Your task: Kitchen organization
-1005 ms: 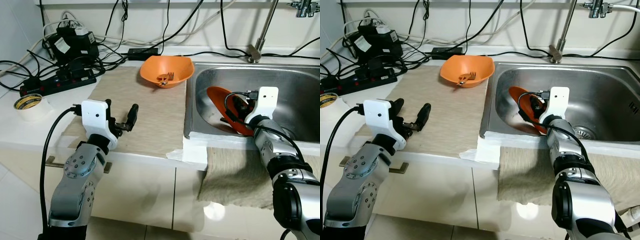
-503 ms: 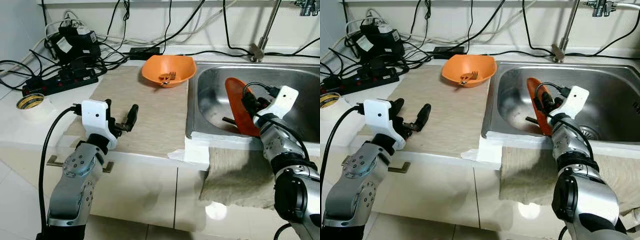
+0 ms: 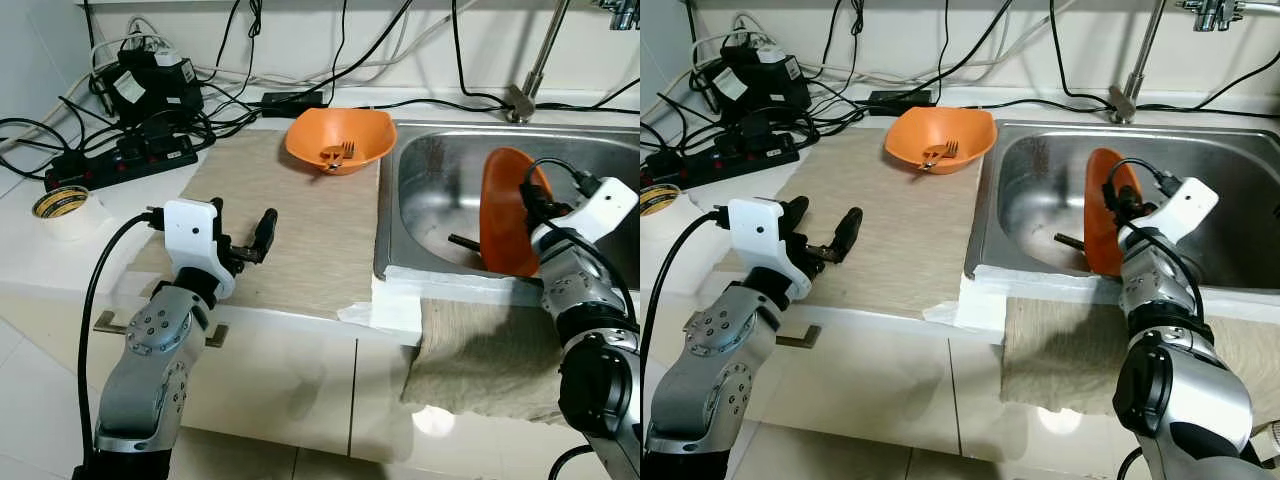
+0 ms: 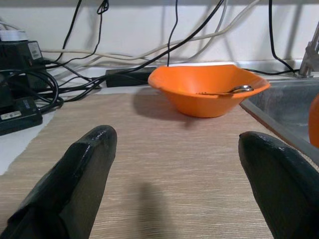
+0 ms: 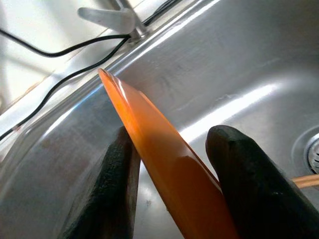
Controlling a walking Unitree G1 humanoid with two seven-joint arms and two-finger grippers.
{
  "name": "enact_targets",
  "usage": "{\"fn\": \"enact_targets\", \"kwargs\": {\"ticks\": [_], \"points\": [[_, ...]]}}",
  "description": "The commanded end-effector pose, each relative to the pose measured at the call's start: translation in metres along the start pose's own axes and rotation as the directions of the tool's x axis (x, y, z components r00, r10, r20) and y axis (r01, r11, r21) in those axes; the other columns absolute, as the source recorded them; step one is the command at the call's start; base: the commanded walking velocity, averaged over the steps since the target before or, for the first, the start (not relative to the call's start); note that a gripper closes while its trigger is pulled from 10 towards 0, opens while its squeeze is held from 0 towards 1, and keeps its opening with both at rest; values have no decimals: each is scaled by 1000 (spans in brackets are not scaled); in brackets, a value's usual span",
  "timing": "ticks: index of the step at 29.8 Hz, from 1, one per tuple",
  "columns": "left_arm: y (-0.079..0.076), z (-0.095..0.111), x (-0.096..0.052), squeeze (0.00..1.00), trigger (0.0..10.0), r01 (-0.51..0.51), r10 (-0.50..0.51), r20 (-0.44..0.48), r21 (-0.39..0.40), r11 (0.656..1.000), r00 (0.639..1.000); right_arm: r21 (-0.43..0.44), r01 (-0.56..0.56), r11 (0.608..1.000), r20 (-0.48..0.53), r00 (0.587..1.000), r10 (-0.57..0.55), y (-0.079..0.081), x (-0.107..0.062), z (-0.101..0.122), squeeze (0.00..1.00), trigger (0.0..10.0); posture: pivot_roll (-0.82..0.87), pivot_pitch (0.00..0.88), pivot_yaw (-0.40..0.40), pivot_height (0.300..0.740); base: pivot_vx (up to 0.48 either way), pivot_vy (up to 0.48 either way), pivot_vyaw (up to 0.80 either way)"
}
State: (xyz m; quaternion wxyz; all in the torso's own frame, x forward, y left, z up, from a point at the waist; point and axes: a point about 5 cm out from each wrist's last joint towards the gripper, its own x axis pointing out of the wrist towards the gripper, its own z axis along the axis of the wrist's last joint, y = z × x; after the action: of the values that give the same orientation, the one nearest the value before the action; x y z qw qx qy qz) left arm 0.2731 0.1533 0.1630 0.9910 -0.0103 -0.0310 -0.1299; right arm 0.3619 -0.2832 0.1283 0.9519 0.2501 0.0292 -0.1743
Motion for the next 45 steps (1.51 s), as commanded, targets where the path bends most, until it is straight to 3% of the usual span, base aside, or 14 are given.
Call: {"fn": "enact_targets", "kwargs": {"ticks": [1, 6, 7, 12, 23, 26, 29, 40, 45], "points": [[1, 1, 1, 0, 10000, 1, -1, 2, 21, 1000, 1000, 32, 80, 996, -94, 993, -77, -20, -8, -24, 0, 10000, 26, 0, 112, 736, 0, 0, 0], [1, 2, 1, 0, 10000, 2, -3, 4, 21, 1000, 1000, -3, 90, 996, -99, 991, -90, -23, -9, -24, 35, 10000, 24, 0, 113, 736, 0, 0, 0], [1, 2, 1, 0, 10000, 4, -5, 5, 21, 1000, 1000, -49, 75, 996, -109, 991, -80, -21, -9, -26, 1000, 10000, 22, 0, 113, 736, 0, 0, 0], [0, 1, 1, 0, 10000, 6, -6, 5, 20, 1000, 1000, -165, 46, 985, -127, 990, -67, -17, -10, -31, 1000, 10000, 21, 0, 110, 736, 0, 0, 0], [-1, 2, 1, 0, 10000, 4, -4, 9, 21, 1000, 1000, -323, -19, 946, -148, 989, -30, -11, -12, -40, 1000, 10000, 27, 0, 108, 736, 0, 0, 0], [0, 2, 0, 0, 10000, 4, -4, 8, 23, 1000, 1000, -422, -21, 906, -123, 992, -34, -7, -11, -39, 1000, 10000, 30, 0, 108, 736, 0, 0, 0], [0, 2, -1, 0, 10000, 2, -2, 9, 27, 1000, 1000, -513, -37, 858, -65, 998, 4, 7, -9, -32, 1000, 10000, 31, 0, 106, 736, 0, 0, 0], [0, 3, -1, 0, 10000, 4, -4, 13, 33, 999, 1000, -561, 14, 827, -18, 999, -29, 13, -17, -44, 1000, 10000, 21, 0, 99, 736, 0, 0, 0], [0, 3, -1, 0, 10000, 5, -6, 17, 34, 999, 1000, -598, -1, 801, -34, 999, -24, 21, -35, -70, 1000, 10000, 19, 0, 96, 736, 0, 0, 0]]}}
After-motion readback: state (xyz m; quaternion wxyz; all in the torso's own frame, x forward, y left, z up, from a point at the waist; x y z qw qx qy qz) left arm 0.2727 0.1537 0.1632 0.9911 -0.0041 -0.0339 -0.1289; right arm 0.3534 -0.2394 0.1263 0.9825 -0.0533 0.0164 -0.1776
